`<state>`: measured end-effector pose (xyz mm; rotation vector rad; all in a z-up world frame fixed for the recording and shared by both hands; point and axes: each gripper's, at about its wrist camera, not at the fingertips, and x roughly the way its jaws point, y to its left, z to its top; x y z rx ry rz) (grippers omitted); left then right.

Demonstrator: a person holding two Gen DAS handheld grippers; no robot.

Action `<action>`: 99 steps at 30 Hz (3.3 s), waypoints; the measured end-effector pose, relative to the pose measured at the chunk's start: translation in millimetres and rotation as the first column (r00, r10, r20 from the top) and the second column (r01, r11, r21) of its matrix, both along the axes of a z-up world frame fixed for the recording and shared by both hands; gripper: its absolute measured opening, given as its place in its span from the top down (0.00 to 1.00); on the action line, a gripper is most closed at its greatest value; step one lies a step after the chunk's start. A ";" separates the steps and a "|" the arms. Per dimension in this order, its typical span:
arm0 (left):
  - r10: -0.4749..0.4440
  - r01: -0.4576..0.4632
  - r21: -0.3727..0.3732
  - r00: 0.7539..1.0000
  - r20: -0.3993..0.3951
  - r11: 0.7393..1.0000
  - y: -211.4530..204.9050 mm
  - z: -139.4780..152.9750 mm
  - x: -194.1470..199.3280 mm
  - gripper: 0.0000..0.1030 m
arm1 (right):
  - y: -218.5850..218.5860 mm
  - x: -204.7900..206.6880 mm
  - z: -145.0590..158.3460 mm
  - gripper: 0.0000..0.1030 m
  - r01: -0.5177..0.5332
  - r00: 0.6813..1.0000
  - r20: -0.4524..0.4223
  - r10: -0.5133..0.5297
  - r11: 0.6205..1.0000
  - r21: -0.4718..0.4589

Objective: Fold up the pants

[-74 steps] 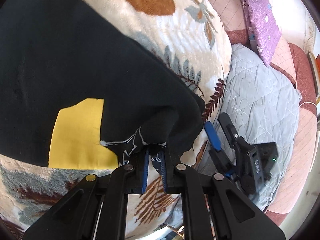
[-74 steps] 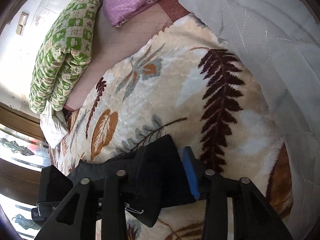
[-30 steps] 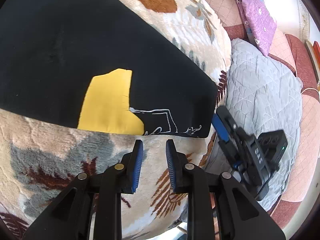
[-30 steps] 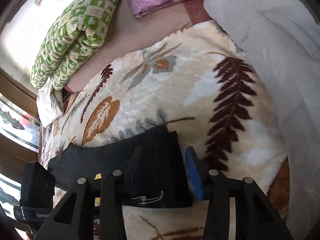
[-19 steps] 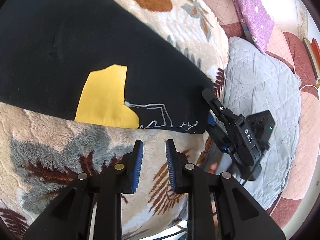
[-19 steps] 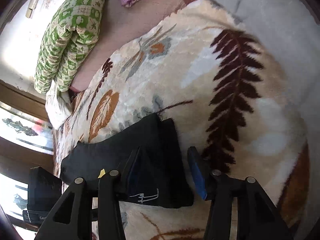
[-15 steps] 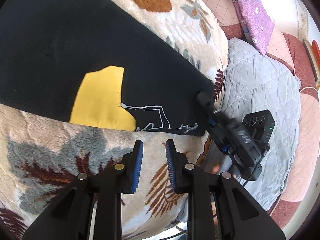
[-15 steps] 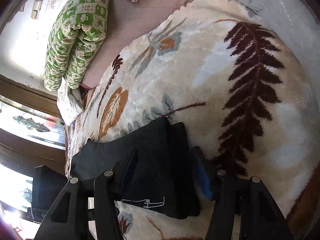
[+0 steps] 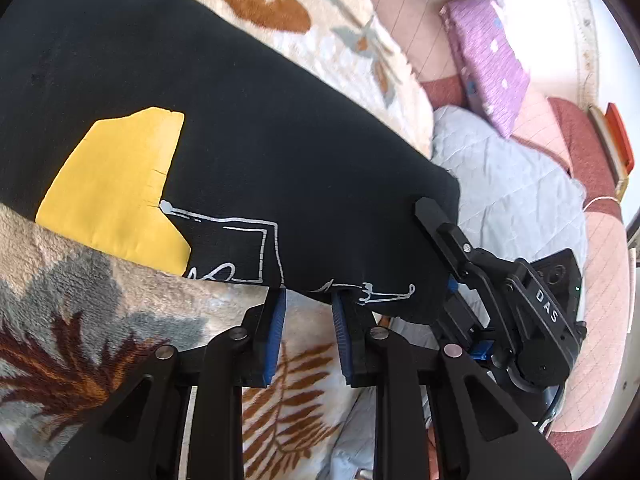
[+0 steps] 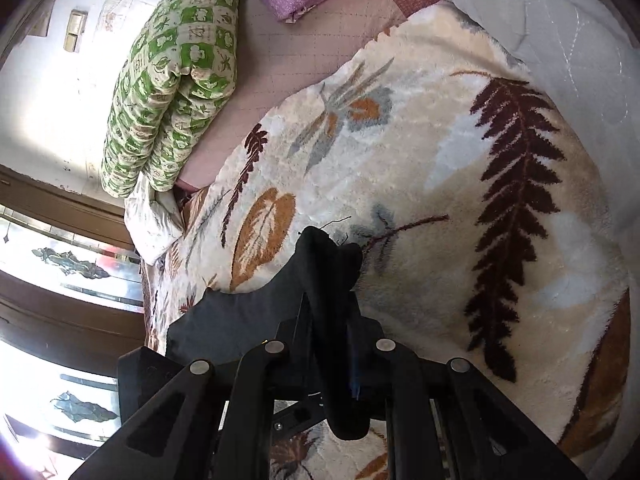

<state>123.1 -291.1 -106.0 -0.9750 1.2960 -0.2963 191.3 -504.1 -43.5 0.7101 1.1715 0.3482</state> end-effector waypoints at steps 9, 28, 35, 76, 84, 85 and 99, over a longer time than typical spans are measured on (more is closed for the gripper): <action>0.040 -0.035 -0.111 0.998 0.041 0.993 11.3 -5.0 3.1 0.80 | -5.4 5.5 -5.4 0.87 0.034 0.999 -0.042 -0.032 0.998 0.045; 0.032 -0.018 -0.184 0.997 0.076 0.983 28.3 18.9 -11.8 0.35 | -6.3 5.6 -15.8 0.84 0.068 0.995 -0.074 -0.063 0.996 0.064; 0.036 -0.045 -0.179 0.998 -0.054 0.983 18.1 -7.0 3.0 0.21 | -7.9 4.9 -16.4 0.84 0.074 0.995 -0.076 -0.069 0.995 0.066; 0.102 -0.158 -0.335 0.979 -0.179 0.929 133.0 2.5 33.6 0.94 | 114.6 1.7 46.9 0.85 -0.009 1.000 -0.009 0.009 0.999 0.044; 0.166 -0.237 -0.288 0.954 -0.250 0.928 200.2 -31.2 30.5 0.94 | 198.5 15.2 16.7 0.84 -0.083 0.994 -0.060 0.087 0.994 0.068; 0.164 -0.240 -0.288 0.951 -0.262 0.927 204.3 -36.2 29.4 0.94 | 209.6 16.2 10.1 0.84 -0.095 0.993 -0.070 0.099 0.993 0.066; 0.113 -0.156 -0.164 0.962 -0.247 0.974 272.1 -24.2 9.2 0.93 | 261.0 6.3 -1.1 0.64 -0.095 0.990 -0.105 0.099 0.995 0.034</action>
